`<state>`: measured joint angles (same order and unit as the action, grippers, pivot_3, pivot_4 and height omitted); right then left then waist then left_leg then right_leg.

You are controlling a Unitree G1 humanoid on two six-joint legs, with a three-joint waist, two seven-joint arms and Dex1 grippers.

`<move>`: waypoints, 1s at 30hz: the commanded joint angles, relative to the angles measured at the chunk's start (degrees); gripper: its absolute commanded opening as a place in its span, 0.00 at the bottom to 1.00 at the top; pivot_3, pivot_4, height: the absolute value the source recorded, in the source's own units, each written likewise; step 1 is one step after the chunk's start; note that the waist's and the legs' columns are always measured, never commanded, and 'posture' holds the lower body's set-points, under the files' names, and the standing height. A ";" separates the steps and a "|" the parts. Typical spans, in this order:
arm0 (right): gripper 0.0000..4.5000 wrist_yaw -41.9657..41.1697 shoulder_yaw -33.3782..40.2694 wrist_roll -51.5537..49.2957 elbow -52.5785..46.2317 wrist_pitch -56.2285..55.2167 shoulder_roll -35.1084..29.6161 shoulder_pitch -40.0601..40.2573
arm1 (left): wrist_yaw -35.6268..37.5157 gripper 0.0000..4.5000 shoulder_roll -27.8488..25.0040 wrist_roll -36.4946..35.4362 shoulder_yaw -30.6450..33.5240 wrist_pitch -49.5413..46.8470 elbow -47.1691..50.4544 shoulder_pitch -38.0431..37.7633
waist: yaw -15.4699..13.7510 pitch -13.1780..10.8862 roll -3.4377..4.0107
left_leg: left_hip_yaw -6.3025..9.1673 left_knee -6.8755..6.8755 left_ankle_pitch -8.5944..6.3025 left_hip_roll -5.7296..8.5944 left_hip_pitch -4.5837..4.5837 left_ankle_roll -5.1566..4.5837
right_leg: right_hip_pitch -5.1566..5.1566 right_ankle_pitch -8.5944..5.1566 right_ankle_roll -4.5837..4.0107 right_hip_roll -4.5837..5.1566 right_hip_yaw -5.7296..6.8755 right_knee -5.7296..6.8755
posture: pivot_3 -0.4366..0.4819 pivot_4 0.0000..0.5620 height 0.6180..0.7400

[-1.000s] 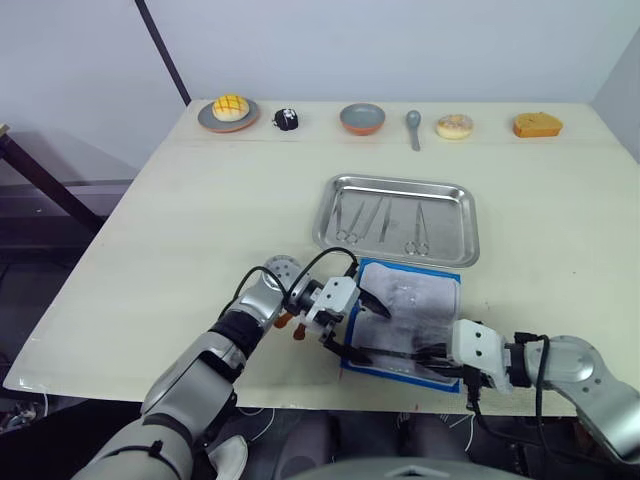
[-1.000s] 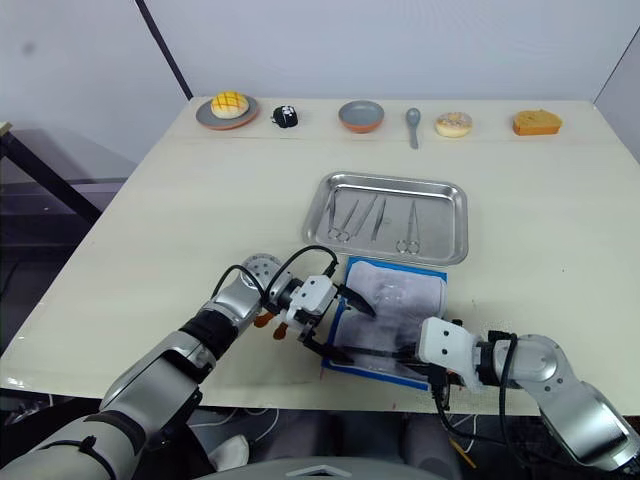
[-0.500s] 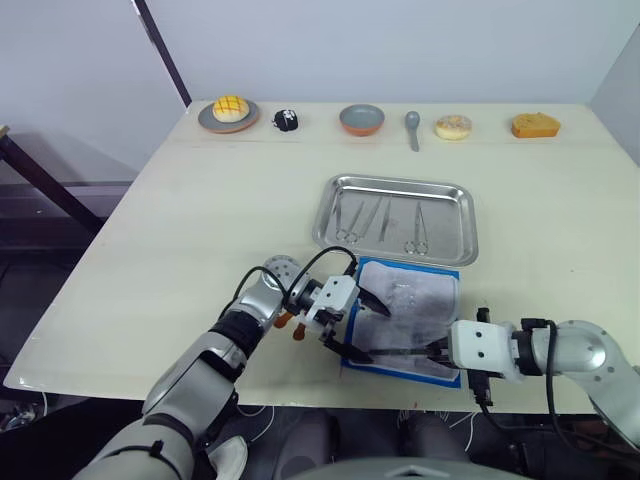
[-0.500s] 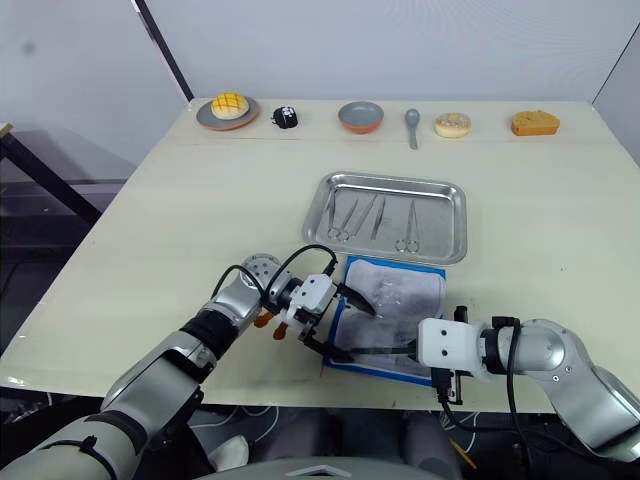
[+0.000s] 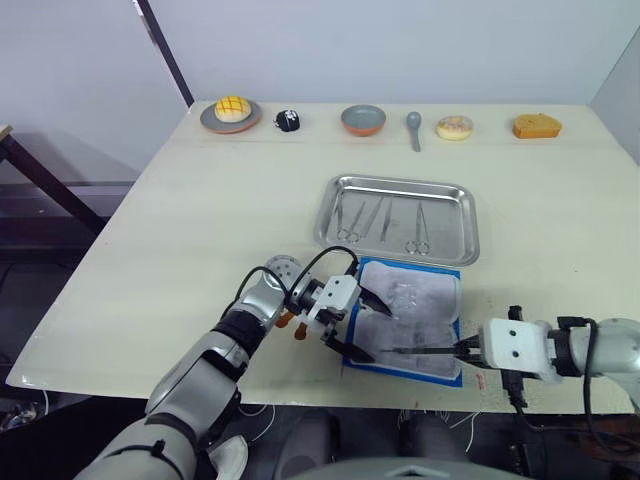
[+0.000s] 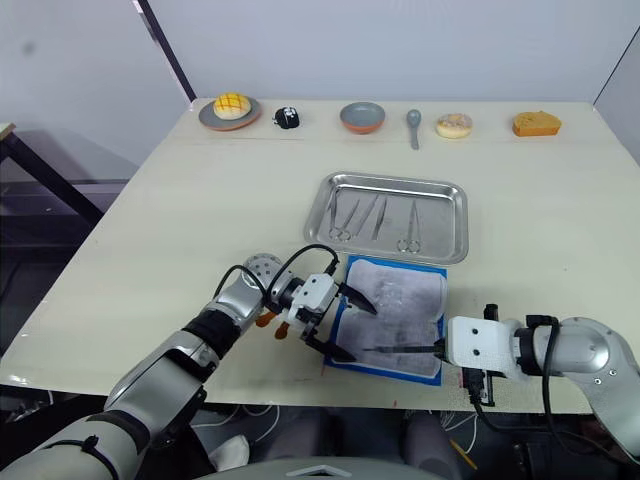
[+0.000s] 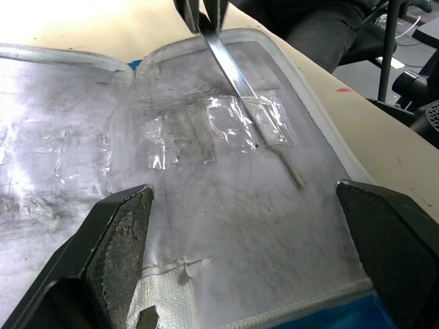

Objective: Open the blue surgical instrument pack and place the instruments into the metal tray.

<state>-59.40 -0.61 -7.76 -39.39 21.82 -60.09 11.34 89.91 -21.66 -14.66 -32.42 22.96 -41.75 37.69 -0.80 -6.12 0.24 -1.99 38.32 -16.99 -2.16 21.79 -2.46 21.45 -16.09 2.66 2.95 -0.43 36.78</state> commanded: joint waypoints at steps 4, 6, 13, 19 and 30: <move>0.01 -2.99 11.35 -1.33 -0.37 -3.71 -2.18 5.52 | 2.59 1.00 0.06 5.93 -3.60 -0.98 -7.09 -4.29 | -0.03 0.02 0.01 | -0.04 0.00 0.00 0.01 -0.02 0.00 | -0.01 0.00 0.01 0.00 -0.05 0.00 | 0.48 0.27 0.94; 0.01 -4.16 14.29 -1.58 0.07 -4.78 -2.22 7.25 | 2.59 1.00 0.21 6.09 -3.39 -0.90 -7.29 -4.30 | 0.00 0.03 0.02 | -0.05 0.01 0.00 0.01 -0.03 0.00 | -0.02 0.00 0.01 0.00 -0.06 0.00 | 0.48 0.27 0.94; 0.01 -9.72 24.82 -4.54 0.32 -6.32 -1.13 13.11 | 2.59 1.00 0.65 6.36 -2.96 -0.35 -8.49 -4.13 | -0.10 0.08 0.08 | -0.08 0.00 0.00 0.02 -0.10 0.00 | -0.09 0.00 0.02 -0.01 -0.12 0.00 | 0.48 0.27 0.94; 0.01 -13.45 35.64 -9.99 1.80 -3.78 1.51 16.28 | 2.59 1.00 0.68 6.58 -2.65 0.23 -9.44 -3.96 | -0.01 0.10 0.08 | -0.08 0.00 0.00 0.04 -0.23 0.00 | -0.26 -0.01 0.03 -0.02 -0.18 -0.02 | 0.48 0.27 0.94; 0.01 9.85 31.59 -27.85 1.30 23.34 10.89 -3.02 | 2.59 1.00 1.18 6.74 -2.20 0.12 -9.27 -4.19 | 0.00 0.16 0.17 | -0.06 -0.01 -0.01 0.00 -0.29 0.00 | -0.32 0.00 0.01 0.04 -0.24 -0.02 | 0.48 0.27 0.94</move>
<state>-53.91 31.60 -33.10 -37.12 41.86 -49.93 10.29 90.19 -20.22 -13.66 -31.21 24.24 -44.35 37.98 -0.80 -5.96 0.41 -2.05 38.31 -16.99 -2.17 21.51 -2.46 21.14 -16.10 2.67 2.99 -0.67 36.76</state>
